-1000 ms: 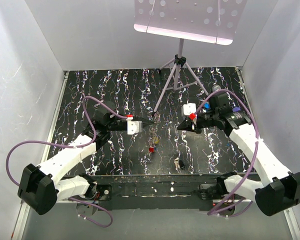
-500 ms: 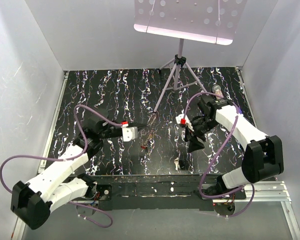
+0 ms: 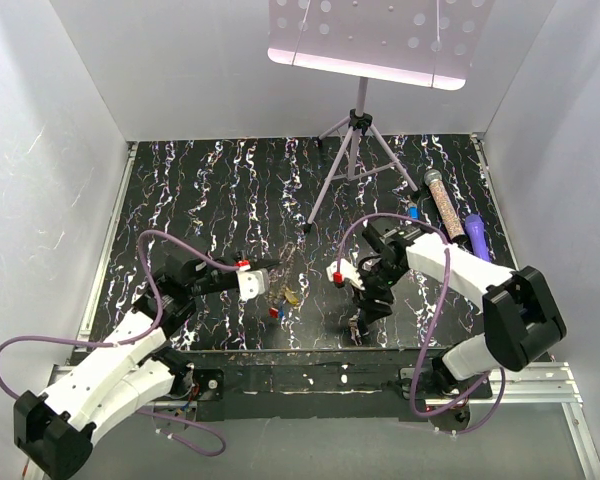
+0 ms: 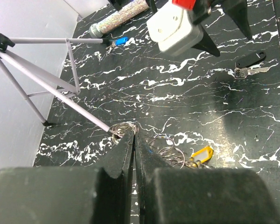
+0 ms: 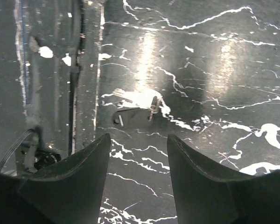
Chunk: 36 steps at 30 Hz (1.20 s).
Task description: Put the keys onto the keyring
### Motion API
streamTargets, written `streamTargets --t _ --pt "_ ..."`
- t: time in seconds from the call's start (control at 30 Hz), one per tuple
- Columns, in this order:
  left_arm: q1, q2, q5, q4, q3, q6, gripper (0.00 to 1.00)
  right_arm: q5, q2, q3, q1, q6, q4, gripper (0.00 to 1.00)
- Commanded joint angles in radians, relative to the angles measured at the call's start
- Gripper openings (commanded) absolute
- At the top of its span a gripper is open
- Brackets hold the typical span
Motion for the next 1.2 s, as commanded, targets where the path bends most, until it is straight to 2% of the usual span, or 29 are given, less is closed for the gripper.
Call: streamTargets --t 0.0,0.3,0.5,1.17 --pt "0.000 -0.050 -0.028 0.000 0.007 0.030 0.00 0.076 0.043 0.005 0.029 0.096 0.125 0.59" --pt "0.000 -0.102 -0.053 -0.019 -0.007 0.035 0.00 0.135 0.083 -0.022 0.099 0.152 0.158 0.53" --pt "0.000 -0.118 -0.065 -0.039 -0.002 0.046 0.00 0.156 0.061 -0.099 0.136 0.188 0.206 0.51" --pt "0.000 -0.127 -0.053 -0.055 0.000 0.037 0.00 0.199 0.020 -0.154 0.148 0.265 0.309 0.41"
